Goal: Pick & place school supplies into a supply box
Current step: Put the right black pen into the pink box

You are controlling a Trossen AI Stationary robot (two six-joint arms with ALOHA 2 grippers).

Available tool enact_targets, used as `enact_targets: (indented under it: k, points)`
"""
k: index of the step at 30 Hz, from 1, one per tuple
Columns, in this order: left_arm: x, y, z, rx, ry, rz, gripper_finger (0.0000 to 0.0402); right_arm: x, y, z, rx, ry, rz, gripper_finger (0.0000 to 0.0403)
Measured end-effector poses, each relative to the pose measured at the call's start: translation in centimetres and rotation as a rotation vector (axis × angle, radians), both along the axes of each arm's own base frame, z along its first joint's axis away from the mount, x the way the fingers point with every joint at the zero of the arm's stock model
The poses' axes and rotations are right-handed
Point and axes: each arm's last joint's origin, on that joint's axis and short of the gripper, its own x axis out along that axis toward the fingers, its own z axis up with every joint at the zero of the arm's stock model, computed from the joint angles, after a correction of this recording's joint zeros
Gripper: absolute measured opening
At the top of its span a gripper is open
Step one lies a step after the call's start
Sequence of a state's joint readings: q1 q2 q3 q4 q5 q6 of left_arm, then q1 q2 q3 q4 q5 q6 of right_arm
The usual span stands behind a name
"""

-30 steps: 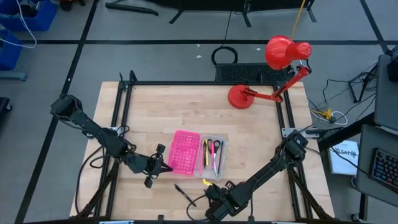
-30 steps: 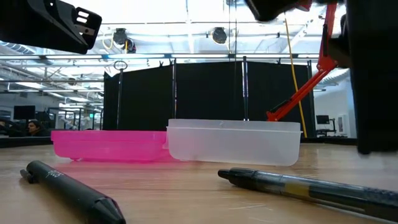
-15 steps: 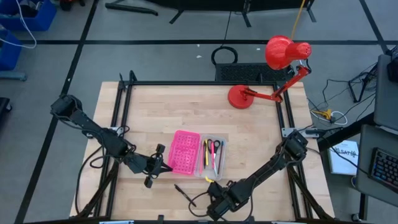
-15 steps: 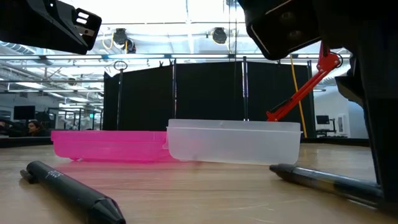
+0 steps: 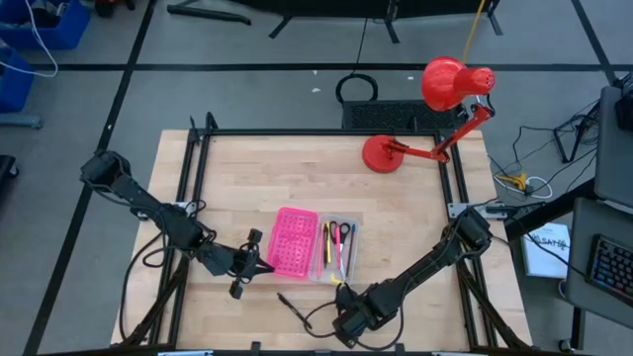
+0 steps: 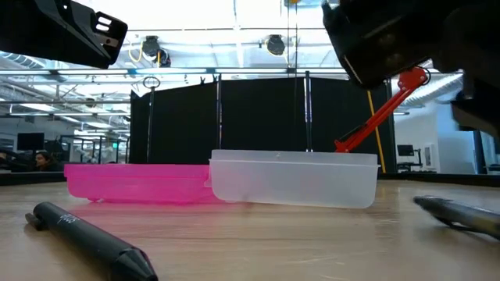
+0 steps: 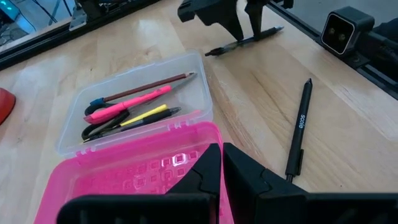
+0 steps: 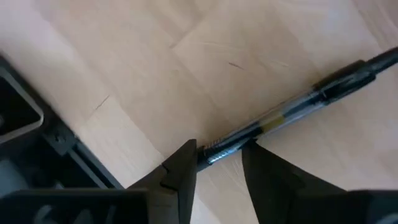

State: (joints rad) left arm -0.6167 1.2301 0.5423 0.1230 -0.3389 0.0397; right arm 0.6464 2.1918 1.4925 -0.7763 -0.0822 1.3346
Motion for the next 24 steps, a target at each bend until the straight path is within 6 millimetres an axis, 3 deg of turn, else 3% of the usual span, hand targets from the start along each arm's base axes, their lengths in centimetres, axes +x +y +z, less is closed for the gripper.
enact_targets:
  k: [12, 18, 24]
  points:
    - [-0.05, 0.0, -0.06, -0.04, 0.016, 0.024, 0.0026, 0.22, 0.4, 0.0, 0.001, -0.094, 0.494, 0.0078]
    - [-0.09, 0.03, -0.14, -0.054, 0.029, 0.037, 0.0026, 0.53, 0.38, -0.16, -0.022, -0.138, 0.444, 0.0067]
    - [-0.1, 0.03, -0.16, -0.069, 0.034, 0.047, 0.0026, 0.63, 0.2, -0.59, 0.025, -0.143, 0.406, 0.0015]
